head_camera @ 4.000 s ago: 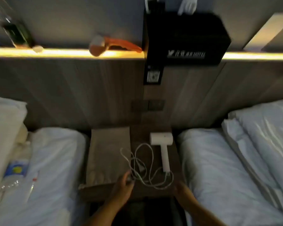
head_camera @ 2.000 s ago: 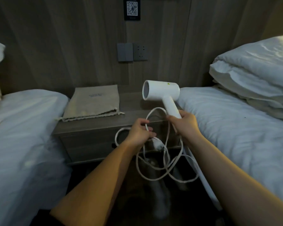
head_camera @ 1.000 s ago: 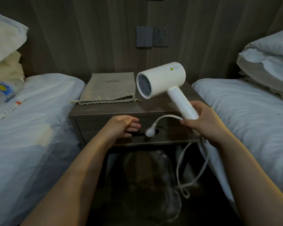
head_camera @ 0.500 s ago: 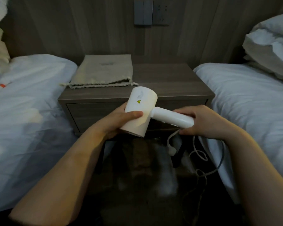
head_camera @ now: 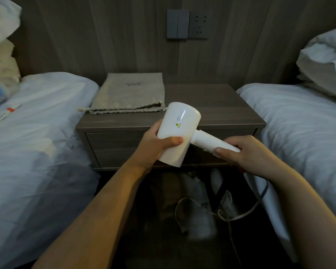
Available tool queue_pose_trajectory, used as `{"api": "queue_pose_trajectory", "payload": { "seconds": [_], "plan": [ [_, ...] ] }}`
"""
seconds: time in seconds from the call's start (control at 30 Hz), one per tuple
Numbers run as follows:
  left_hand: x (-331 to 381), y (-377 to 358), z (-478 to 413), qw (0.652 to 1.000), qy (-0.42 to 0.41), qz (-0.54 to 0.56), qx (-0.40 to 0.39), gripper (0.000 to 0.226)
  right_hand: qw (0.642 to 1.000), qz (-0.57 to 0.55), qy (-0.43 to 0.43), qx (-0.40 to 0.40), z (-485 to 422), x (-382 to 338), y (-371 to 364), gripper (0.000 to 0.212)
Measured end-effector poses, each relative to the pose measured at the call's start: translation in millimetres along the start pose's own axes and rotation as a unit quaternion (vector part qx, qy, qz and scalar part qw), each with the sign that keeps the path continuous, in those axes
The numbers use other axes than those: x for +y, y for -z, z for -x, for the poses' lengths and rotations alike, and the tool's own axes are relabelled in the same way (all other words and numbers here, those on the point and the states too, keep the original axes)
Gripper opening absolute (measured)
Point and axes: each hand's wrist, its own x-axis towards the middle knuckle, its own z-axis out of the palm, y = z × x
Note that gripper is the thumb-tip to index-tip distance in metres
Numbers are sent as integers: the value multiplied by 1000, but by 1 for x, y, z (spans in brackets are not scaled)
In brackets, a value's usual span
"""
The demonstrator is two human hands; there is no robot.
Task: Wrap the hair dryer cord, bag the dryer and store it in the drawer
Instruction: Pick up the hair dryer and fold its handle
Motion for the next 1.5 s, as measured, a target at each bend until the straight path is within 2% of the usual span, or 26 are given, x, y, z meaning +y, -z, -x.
{"api": "queue_pose_trajectory", "payload": {
  "seconds": [0.2,0.27,0.33,0.43,0.57,0.67,0.8,0.93,1.0,1.07,1.13,1.2,1.27,1.3,1.33,1.4,1.43,1.5],
  "plan": [
    [0,-10,2,998,-23,26,49,49,997,-40,-10,61,1,-7,-7,26],
    [-5,-20,1,992,3,77,99,57,990,-74,-43,115,-1,-12,-17,33],
    [-9,-26,0,988,26,101,113,65,988,-68,-65,121,-3,-16,-23,38],
    [-9,-23,0,992,32,75,95,68,990,-69,-65,107,-1,-14,-20,39],
    [6,-15,-1,994,47,94,42,55,995,-65,-25,77,5,-15,-1,33],
    [12,-16,1,986,34,131,95,64,997,-52,-6,56,6,-18,-2,34],
    [5,-18,6,973,29,161,162,67,994,-30,-27,106,6,-22,-17,44],
    [-4,-34,6,938,62,258,223,72,969,-125,-69,200,5,-34,-47,46],
    [-8,-41,7,927,78,276,243,77,963,-150,-93,205,5,-35,-59,48],
    [-11,-44,9,929,75,267,243,76,967,-140,-104,185,5,-31,-59,51],
    [-12,-43,8,944,62,234,224,71,969,-137,-97,183,3,-25,-51,49],
    [-9,-41,7,967,34,163,191,56,970,-106,-73,206,2,-20,-36,46],
    [-2,-33,6,989,-48,-6,143,52,975,-41,-39,215,4,-18,-16,39],
    [-1,-25,5,981,-102,-126,109,56,979,-5,-26,203,7,-17,-6,32],
    [-1,-18,5,956,-146,-247,64,65,982,30,-21,183,10,-16,4,26],
    [-2,-10,6,883,-182,-432,-30,89,985,95,-24,140,17,-14,19,28],
    [-3,-10,7,853,-183,-484,-69,100,985,120,-25,122,19,-13,24,31],
    [-2,-13,10,819,-179,-534,-109,109,985,140,-20,96,23,-12,30,33]
  ]
}}
